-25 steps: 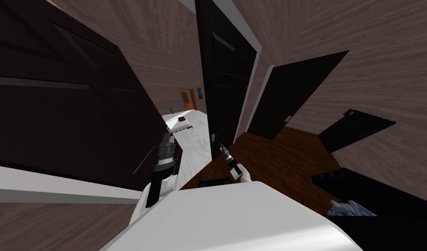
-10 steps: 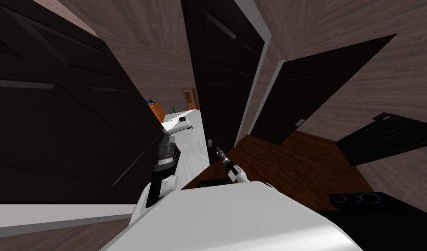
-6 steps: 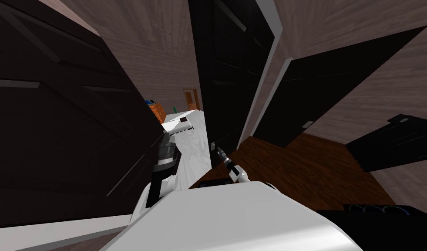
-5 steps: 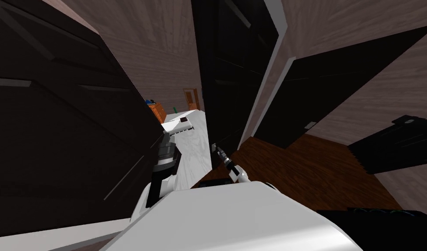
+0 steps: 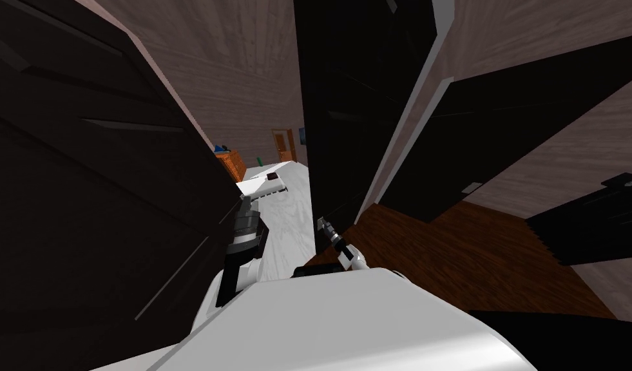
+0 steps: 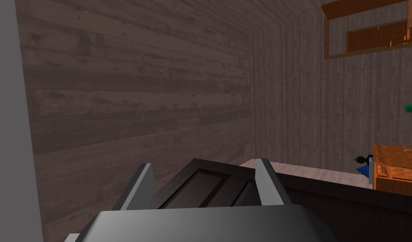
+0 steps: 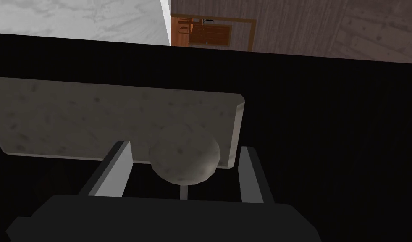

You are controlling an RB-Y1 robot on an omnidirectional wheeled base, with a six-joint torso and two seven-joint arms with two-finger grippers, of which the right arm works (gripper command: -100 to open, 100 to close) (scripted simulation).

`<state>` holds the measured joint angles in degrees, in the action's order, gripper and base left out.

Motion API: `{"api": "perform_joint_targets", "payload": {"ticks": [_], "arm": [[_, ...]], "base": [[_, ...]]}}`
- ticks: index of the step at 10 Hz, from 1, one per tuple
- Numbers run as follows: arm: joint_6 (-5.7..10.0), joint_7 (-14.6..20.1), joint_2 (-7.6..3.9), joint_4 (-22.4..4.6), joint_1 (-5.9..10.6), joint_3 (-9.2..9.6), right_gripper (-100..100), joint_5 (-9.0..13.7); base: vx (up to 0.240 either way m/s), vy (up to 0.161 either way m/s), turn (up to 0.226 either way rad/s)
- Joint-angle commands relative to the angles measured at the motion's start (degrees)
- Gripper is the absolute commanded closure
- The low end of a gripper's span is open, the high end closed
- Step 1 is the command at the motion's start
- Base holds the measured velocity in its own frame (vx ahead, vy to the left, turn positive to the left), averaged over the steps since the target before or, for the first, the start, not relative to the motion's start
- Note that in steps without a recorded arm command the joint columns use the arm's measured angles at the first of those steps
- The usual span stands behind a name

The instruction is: Push the door open

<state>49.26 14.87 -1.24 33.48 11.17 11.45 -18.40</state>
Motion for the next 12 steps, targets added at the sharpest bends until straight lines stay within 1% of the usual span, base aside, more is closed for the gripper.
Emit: {"api": "perform_joint_targets", "payload": {"ticks": [1, 5, 6, 10, 12], "arm": [[-0.09, 0.01, -0.03, -0.07, -0.03, -0.01, 100, 0.0], [-0.09, 0.01, -0.03, -0.07, -0.03, -0.01, 100, 0.0], [-0.3, -0.4, -0.53, -0.08, 0.08, -0.62, 100, 0.46], [-0.54, -1.24, -1.4, -0.12, 0.11, -2.0, 100, 1.49], [-0.75, -2.0, -1.95, -0.17, 0.13, -3.23, 100, 2.42]], "base": [[-0.03, -0.018, 0.013], [-0.005, -0.003, 0.003], [0.083, 0.057, -0.009], [0.142, 0.098, -0.024], [0.166, 0.115, -0.067]]}}
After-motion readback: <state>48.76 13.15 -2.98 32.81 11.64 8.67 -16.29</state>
